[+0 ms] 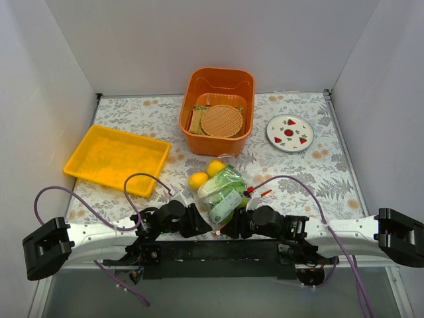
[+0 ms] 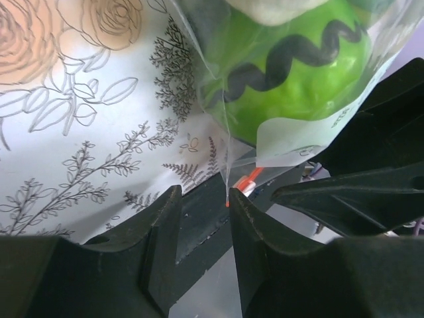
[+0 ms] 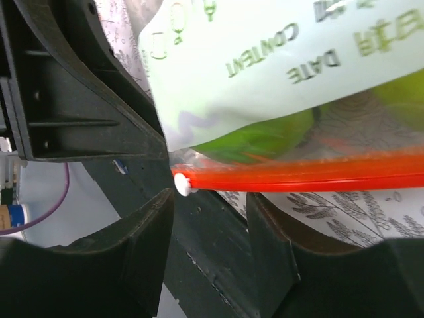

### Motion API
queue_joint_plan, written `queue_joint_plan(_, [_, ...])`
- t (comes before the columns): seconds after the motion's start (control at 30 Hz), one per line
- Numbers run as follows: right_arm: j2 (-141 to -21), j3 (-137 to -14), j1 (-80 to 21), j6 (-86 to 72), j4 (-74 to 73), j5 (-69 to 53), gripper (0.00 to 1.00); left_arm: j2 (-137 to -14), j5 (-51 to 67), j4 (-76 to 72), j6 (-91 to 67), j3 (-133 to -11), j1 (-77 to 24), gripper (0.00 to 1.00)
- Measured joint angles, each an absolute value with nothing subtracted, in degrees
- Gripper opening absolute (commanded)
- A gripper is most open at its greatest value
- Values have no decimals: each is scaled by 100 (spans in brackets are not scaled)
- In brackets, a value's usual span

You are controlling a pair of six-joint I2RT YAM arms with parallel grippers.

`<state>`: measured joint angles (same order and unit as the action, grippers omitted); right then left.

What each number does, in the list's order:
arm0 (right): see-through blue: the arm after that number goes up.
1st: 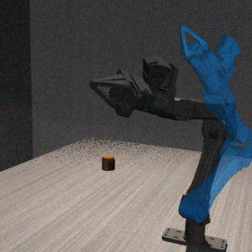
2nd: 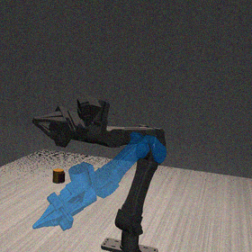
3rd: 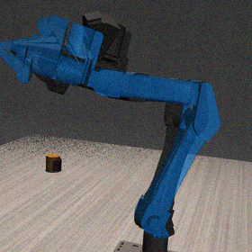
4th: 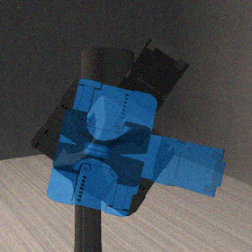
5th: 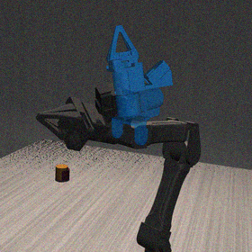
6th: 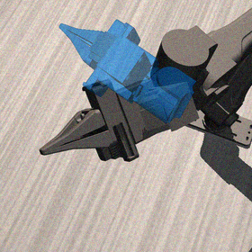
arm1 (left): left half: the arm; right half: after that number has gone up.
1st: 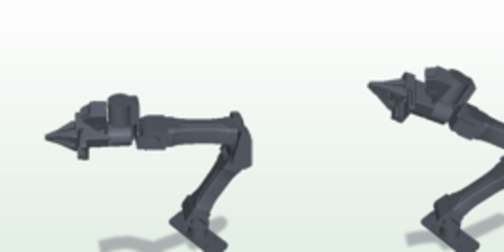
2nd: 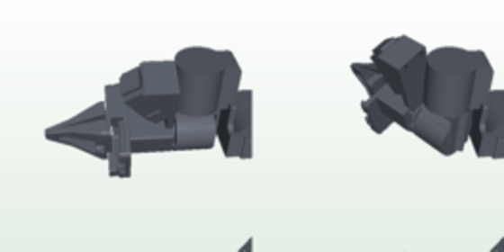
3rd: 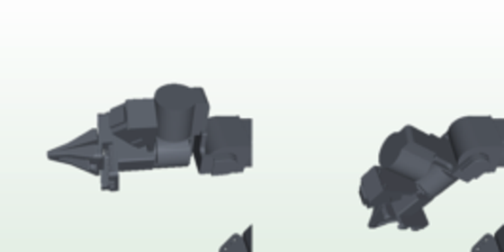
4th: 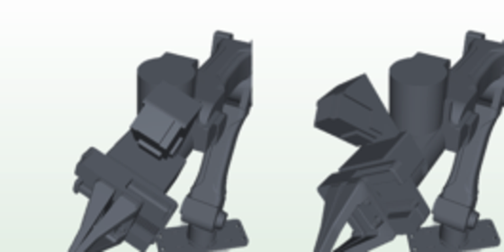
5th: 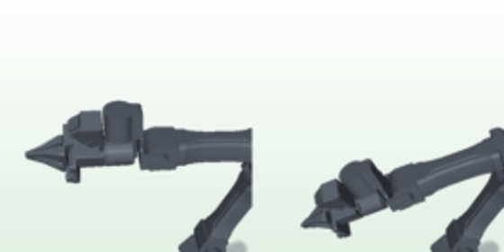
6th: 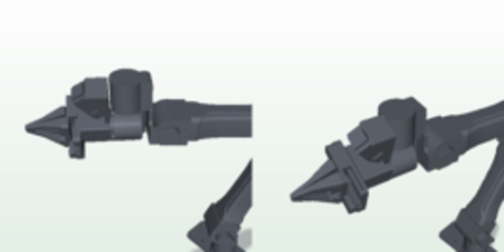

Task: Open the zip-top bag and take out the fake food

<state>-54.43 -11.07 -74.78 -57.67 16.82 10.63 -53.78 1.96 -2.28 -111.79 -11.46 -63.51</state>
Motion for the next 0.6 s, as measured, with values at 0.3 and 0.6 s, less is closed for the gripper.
queue_joint_plan(0.3, [-5708, -1037, -7769, -6012, 2270, 1350, 50, -5489, 196, -827, -11413, -965, -6556, 33])
queue_joint_plan(0.6, [-5942, -1035, -7813, -6141, 2467, 1380, 49, -5937, 189, -1350, -11461, -965, -6617, 20])
